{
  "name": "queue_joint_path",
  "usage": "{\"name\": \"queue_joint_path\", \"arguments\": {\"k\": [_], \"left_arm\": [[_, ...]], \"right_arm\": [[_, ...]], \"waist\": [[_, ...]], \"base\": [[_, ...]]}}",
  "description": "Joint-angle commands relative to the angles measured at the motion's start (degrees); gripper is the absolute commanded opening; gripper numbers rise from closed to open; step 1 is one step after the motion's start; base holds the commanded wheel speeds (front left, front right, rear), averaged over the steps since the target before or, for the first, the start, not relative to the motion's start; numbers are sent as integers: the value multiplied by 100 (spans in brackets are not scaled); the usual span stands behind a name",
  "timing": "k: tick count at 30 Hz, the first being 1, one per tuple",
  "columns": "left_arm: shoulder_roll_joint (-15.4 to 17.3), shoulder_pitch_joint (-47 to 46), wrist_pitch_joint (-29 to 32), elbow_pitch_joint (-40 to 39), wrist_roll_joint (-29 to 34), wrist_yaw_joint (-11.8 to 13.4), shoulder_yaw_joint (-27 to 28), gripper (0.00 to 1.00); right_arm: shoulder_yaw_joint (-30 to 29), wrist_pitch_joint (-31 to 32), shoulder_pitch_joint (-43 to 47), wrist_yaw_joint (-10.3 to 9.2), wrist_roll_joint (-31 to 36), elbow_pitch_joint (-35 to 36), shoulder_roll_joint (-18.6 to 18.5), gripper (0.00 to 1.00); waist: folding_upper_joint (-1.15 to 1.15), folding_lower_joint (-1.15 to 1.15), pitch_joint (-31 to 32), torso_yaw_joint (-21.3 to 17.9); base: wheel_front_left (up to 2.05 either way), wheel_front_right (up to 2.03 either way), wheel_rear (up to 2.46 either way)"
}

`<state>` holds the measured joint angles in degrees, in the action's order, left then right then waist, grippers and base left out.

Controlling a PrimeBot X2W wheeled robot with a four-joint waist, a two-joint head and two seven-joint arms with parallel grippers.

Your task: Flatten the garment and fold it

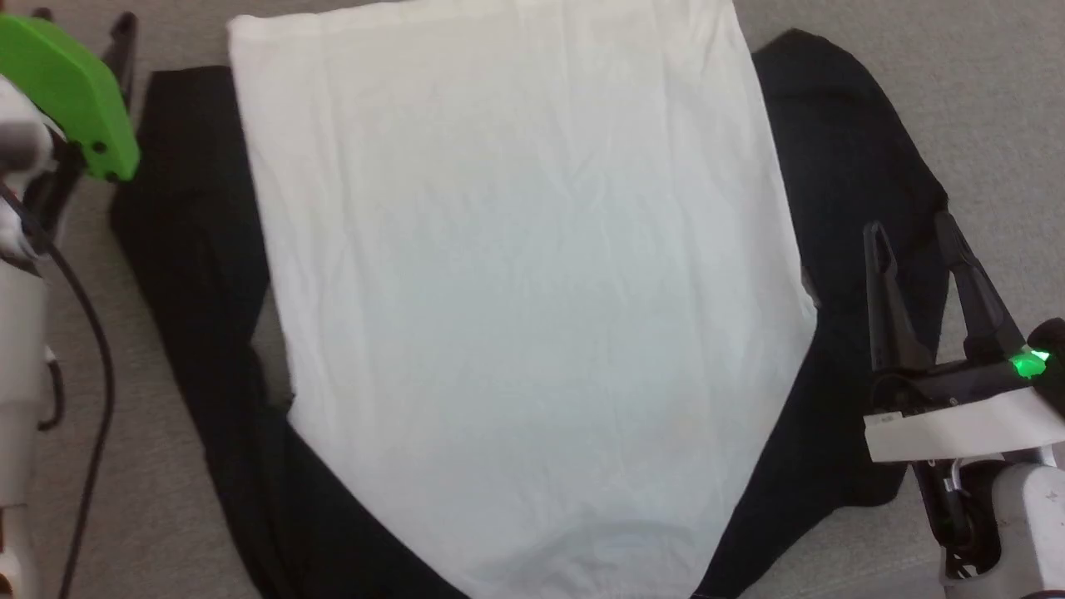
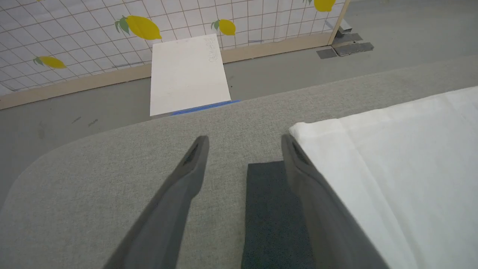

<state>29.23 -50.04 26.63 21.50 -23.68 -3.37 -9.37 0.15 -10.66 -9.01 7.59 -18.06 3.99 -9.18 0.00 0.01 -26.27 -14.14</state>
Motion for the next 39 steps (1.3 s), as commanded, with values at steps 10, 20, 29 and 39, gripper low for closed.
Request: {"name": "queue_joint_path", "arguments": {"k": [10, 20, 29, 39], "left_arm": [[404, -330, 2008, 104, 136, 770, -33, 100], [483, 267, 2867, -620, 103, 1432, 78, 0], [370, 979, 663, -1384, 210, 1486, 429, 0], [-87, 2314, -258, -3443, 210, 1674, 300, 0]], "right_arm": [[200, -221, -283, -10, -84, -125, 58, 100], [202, -245, -288, -10, -93, -182, 22, 100], [6, -33, -59, -10, 57, -86, -46, 100], [-381, 485, 622, -10, 292, 340, 0, 100]], "waist": [[0, -1, -722, -696], [0, -1, -534, -573], [0, -1, 335, -47], [0, -1, 1411, 735]], "base": [[0, 0, 0], [0, 0, 0], [0, 0, 0], [0, 0, 0]]}}
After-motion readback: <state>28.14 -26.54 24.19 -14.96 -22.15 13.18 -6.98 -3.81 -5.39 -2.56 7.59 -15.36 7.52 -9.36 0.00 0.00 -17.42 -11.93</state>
